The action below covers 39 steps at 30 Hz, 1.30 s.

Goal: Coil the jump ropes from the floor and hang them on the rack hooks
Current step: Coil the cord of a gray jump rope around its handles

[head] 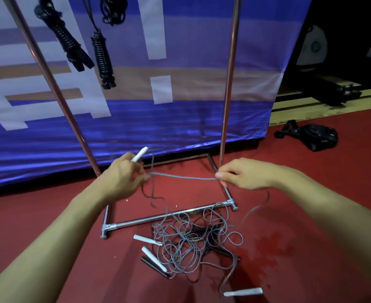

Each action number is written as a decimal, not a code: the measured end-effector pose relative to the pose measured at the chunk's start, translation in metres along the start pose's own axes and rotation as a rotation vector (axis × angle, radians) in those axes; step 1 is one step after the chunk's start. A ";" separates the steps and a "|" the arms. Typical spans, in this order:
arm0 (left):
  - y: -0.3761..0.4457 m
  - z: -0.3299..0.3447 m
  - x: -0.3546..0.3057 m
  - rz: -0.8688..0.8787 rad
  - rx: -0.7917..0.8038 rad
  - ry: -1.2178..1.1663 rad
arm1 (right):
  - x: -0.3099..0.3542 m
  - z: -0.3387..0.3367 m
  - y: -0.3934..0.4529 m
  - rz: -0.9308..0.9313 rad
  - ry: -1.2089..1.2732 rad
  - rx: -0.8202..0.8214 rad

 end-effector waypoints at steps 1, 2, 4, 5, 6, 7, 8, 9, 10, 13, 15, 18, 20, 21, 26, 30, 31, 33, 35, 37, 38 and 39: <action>-0.003 0.004 0.002 -0.024 0.033 0.001 | -0.004 0.000 -0.001 0.000 0.023 -0.014; -0.005 0.009 -0.004 -0.017 0.065 -0.020 | -0.004 -0.001 0.000 -0.011 0.048 -0.038; -0.007 0.020 -0.030 0.060 0.109 -0.088 | 0.010 -0.005 0.004 -0.067 0.060 -0.102; -0.008 0.025 -0.048 0.117 0.119 -0.134 | 0.020 -0.009 0.007 -0.099 0.058 -0.142; -0.008 0.030 -0.067 0.178 0.123 -0.174 | 0.029 -0.013 0.010 -0.122 0.062 -0.180; -0.009 0.034 -0.085 0.241 0.113 -0.196 | 0.036 -0.016 0.012 -0.135 0.075 -0.215; -0.008 0.036 -0.097 0.294 0.096 -0.203 | 0.039 -0.018 0.014 -0.137 0.091 -0.244; -0.007 0.036 -0.103 0.326 0.068 -0.201 | 0.041 -0.020 0.014 -0.128 0.102 -0.260; -0.003 0.034 -0.101 0.327 0.035 -0.188 | 0.040 -0.021 0.013 -0.115 0.108 -0.256; 0.006 0.018 -0.077 0.301 -0.060 -0.074 | 0.019 -0.011 0.006 -0.050 0.119 -0.126; 0.008 0.006 -0.053 0.278 -0.106 -0.022 | -0.006 0.000 -0.002 0.039 0.191 0.025; 0.003 -0.002 -0.023 0.197 -0.107 -0.033 | -0.030 0.000 -0.012 0.053 0.176 0.057; 0.001 -0.002 -0.025 0.180 -0.097 -0.042 | -0.024 -0.009 -0.011 -0.022 0.132 -0.055; 0.000 0.000 -0.034 0.188 -0.086 -0.074 | -0.016 -0.014 -0.011 -0.052 0.154 -0.111; -0.005 0.033 -0.108 0.346 0.008 -0.201 | 0.027 -0.025 -0.001 -0.141 0.176 -0.259; 0.001 0.031 -0.108 0.375 -0.055 -0.148 | 0.027 -0.020 -0.003 -0.097 0.170 -0.183; 0.004 0.025 -0.100 0.364 -0.078 -0.113 | 0.024 -0.011 -0.006 -0.074 0.221 -0.078; 0.008 0.013 -0.078 0.334 -0.126 -0.069 | 0.014 0.005 -0.015 -0.035 0.378 0.138; 0.009 0.009 -0.054 0.287 -0.130 -0.060 | 0.003 0.012 -0.021 -0.009 0.530 0.238; 0.009 0.013 -0.038 0.220 -0.099 -0.061 | -0.006 0.014 -0.022 0.048 0.586 0.252; 0.008 0.016 -0.038 0.205 -0.094 -0.064 | -0.009 0.014 -0.021 0.076 0.572 0.232; 0.008 0.017 -0.043 0.200 -0.091 -0.076 | -0.010 0.011 -0.018 0.079 0.509 0.183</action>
Point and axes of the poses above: each hand's wrist, its own y-axis towards the middle knuckle, its own z-axis out of the palm, x = y × z, the point moved 8 cm from there along y, towards the middle knuckle, and after that the axes turned 5 degrees about -y, right-handed, at the moved point
